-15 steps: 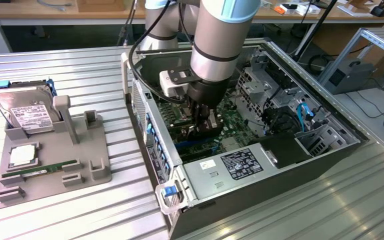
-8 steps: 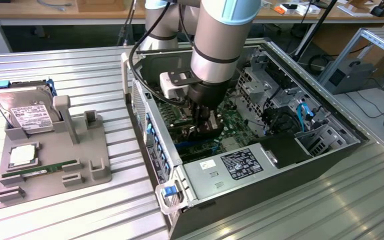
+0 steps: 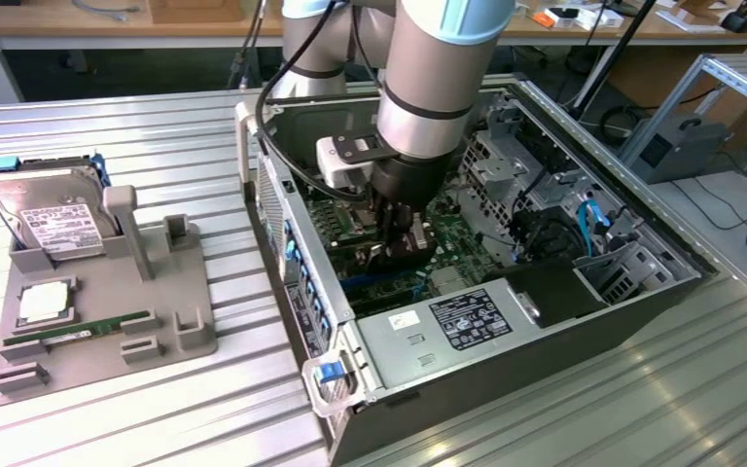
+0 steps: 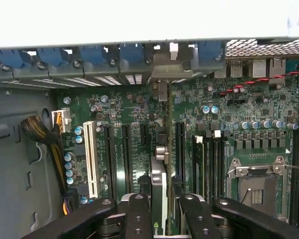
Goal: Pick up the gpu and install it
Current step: 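Insert the gpu into the slot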
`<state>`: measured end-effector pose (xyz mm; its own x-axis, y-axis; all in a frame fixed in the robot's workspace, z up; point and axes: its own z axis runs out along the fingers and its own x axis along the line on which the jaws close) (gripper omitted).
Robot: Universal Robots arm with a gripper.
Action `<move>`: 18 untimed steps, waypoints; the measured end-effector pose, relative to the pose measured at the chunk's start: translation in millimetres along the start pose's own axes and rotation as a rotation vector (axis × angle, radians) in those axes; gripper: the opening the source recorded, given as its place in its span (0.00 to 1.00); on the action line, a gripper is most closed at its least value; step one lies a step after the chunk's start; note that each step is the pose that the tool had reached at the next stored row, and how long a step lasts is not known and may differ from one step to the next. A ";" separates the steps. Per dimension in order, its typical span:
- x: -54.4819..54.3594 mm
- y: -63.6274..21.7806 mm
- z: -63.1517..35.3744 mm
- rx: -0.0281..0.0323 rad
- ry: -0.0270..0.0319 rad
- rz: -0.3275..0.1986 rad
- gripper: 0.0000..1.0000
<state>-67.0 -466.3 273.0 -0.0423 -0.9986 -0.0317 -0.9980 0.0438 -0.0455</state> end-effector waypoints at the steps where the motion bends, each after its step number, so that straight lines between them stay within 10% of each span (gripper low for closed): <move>1: 0.0 -0.3 0.1 -0.0001 0.0001 0.000 0.27; 18: -1.3 0.6 2.0 -0.0001 -0.0005 -0.003 0.27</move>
<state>-67.5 -464.9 271.0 -0.0391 -0.9987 -0.0321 -0.9981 0.0406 -0.0455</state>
